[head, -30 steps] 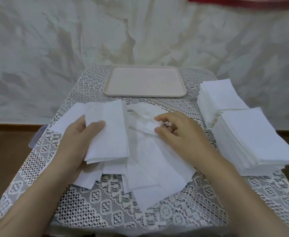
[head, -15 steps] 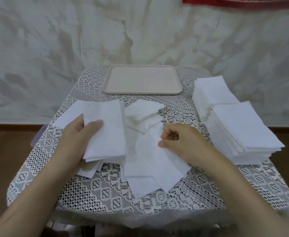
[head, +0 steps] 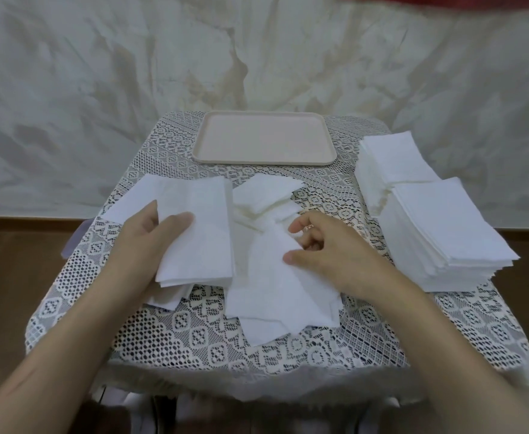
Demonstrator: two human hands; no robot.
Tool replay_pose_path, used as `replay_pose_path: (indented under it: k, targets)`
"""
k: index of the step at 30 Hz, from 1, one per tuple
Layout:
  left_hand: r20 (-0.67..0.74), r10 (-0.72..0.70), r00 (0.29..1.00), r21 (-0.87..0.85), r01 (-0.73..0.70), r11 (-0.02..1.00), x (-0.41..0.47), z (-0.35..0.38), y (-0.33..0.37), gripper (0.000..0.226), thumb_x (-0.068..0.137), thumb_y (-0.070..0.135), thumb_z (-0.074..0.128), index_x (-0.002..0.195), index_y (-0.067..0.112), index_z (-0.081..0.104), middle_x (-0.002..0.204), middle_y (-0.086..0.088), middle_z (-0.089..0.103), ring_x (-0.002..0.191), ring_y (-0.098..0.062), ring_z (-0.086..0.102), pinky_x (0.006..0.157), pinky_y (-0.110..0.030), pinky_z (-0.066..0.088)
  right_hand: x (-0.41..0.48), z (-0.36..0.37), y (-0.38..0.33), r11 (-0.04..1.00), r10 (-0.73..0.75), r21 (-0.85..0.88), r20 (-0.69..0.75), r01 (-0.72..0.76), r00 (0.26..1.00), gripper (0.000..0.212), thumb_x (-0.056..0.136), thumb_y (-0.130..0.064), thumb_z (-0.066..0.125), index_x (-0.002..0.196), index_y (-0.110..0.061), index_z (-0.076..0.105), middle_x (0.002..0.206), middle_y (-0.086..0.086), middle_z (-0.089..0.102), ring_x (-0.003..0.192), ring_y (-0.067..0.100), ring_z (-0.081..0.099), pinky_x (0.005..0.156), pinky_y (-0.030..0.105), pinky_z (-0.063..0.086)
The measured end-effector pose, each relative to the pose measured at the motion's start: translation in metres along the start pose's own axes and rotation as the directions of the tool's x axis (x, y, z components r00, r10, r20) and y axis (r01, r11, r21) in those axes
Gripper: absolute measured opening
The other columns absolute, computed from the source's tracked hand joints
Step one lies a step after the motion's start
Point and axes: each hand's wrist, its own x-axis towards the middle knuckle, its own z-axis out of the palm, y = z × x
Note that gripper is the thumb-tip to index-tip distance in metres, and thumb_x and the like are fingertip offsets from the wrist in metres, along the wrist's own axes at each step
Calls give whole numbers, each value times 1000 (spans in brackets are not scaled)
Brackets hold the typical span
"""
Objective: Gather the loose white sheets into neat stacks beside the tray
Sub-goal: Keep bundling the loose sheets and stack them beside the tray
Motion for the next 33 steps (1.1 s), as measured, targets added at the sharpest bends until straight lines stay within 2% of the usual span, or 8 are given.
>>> replay_pose_path:
  k: [3,6,10,15,21,26,30,33]
  targets:
    - [7,10,1000,-3,-10,1000,-1,1,2,18,104,22,61,117,22,73,107,-7,79,94,-27,74,83,-46,56,2,-3,0,999,-52,10,-38,52,998,13,89,-20,77,93,-27,67,80,-1,63,66,8,52,65,31,44]
    - [16,22,1000,-12,-21,1000,4,4,5,19,104,22,60,118,23,73,110,-6,79,96,-27,76,84,-47,57,7,-14,-5,991,-136,-7,-55,136,989,29,95,-21,71,69,-32,66,64,-11,56,60,7,47,60,30,38]
    - [19,21,1000,-11,-21,1000,9,6,3,17,103,23,60,111,28,75,104,-5,80,87,-23,76,78,-44,56,5,-9,-15,970,-137,-182,135,160,981,28,94,-32,71,71,-21,59,69,-7,56,63,10,47,62,34,36]
    - [11,16,1000,-14,-16,1000,8,4,2,18,104,21,58,113,25,74,103,-4,80,84,-19,76,76,-41,55,-7,-4,-24,913,-63,-388,178,129,982,42,88,-41,76,73,-18,44,70,-3,49,60,13,41,56,33,29]
    - [14,14,1000,-43,-14,999,4,-1,1,18,105,20,58,111,26,74,106,-4,80,88,-19,76,81,-43,56,-11,-3,-16,932,-125,-328,112,156,986,38,95,-32,70,71,-20,43,65,-4,49,58,13,41,55,32,30]
    - [-4,22,1000,-57,-22,998,3,-7,2,18,105,20,59,111,25,75,108,-4,80,94,-24,75,84,-46,57,-1,-2,-4,992,-119,-64,-181,109,976,11,97,-23,64,104,-14,64,90,0,68,80,23,62,76,42,51]
    - [-23,25,999,-39,-26,999,5,-10,2,16,104,21,59,112,24,74,104,-3,81,87,-19,76,81,-44,58,4,-2,3,988,-75,-144,-131,55,989,10,97,-25,65,95,-16,62,82,-3,64,76,23,60,72,40,49]
    - [-24,19,1000,-43,-20,999,6,-11,2,16,104,21,60,111,23,74,103,-3,81,86,-19,76,79,-43,58,7,-5,5,984,-130,-150,-232,96,964,15,99,-28,61,92,-16,64,84,-3,68,80,24,63,75,41,50]
